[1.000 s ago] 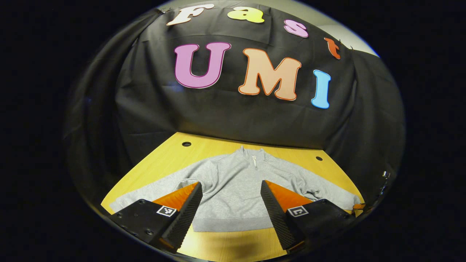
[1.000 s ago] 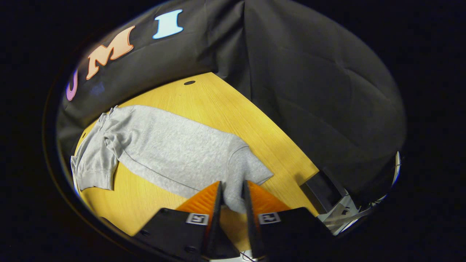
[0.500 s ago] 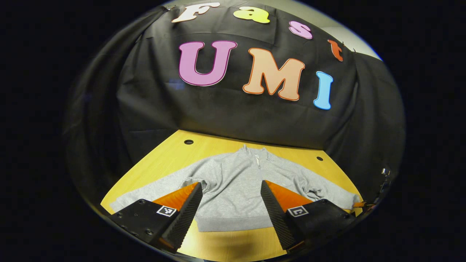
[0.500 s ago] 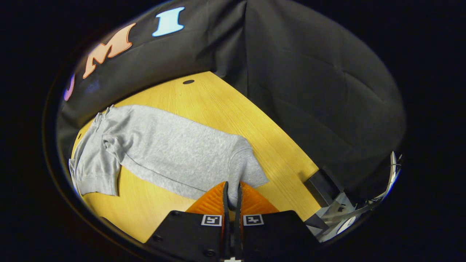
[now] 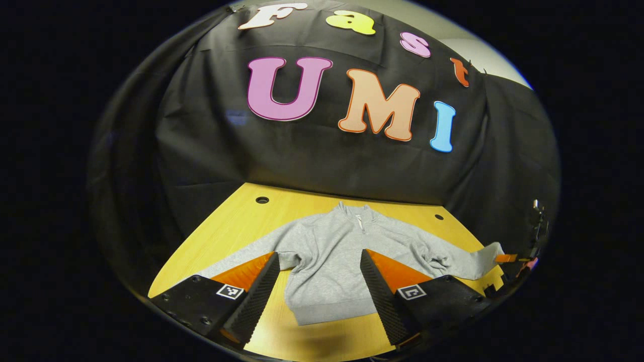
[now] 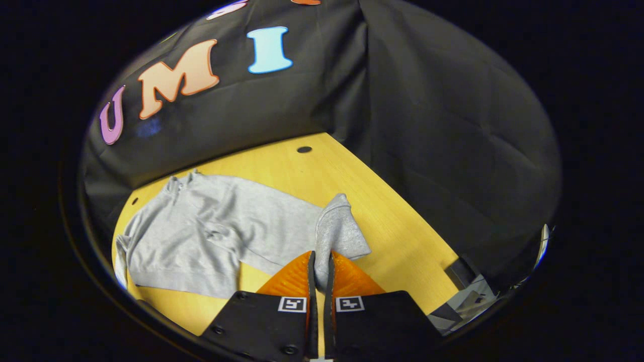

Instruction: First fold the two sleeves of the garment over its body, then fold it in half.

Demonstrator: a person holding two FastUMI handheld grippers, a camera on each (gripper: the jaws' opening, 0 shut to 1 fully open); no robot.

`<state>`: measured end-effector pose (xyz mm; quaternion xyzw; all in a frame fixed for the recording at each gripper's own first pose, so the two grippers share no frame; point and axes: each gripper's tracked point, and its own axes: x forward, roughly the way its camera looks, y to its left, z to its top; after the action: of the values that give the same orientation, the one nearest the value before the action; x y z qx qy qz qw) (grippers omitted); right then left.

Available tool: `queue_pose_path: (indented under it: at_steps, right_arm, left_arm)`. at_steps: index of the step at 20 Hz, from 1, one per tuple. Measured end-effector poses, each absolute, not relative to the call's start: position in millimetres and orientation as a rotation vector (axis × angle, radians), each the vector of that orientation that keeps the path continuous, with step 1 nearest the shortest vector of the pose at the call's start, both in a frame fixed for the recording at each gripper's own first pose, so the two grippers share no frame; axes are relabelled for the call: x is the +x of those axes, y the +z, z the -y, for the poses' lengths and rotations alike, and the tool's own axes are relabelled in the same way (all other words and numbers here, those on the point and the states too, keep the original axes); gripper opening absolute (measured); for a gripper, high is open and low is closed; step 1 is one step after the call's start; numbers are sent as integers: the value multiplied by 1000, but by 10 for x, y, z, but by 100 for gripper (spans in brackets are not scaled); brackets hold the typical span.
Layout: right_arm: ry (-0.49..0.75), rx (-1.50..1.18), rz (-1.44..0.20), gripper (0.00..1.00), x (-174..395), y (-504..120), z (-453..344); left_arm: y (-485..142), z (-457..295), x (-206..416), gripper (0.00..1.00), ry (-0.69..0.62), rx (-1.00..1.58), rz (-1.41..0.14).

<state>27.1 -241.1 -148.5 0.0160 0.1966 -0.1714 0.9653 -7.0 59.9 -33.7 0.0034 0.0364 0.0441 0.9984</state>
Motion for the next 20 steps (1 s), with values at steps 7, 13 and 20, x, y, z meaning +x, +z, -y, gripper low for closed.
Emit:
queue_pose_path:
  at_steps: [7, 13, 20]
  right_arm:
    - [-112, -87, -324, 7, 848, -949, 909]
    - [41, -83, -284, 7, 1355, -725, -262]
    - [217, -102, -259, 6, 1814, -595, -1560]
  left_arm:
    - [-367, -1111, -240, 94, 110, -33, -76]
    - [-362, -1605, -445, 94, 178, -34, -69]
    - [-519, -2132, -696, 94, 279, -81, -85]
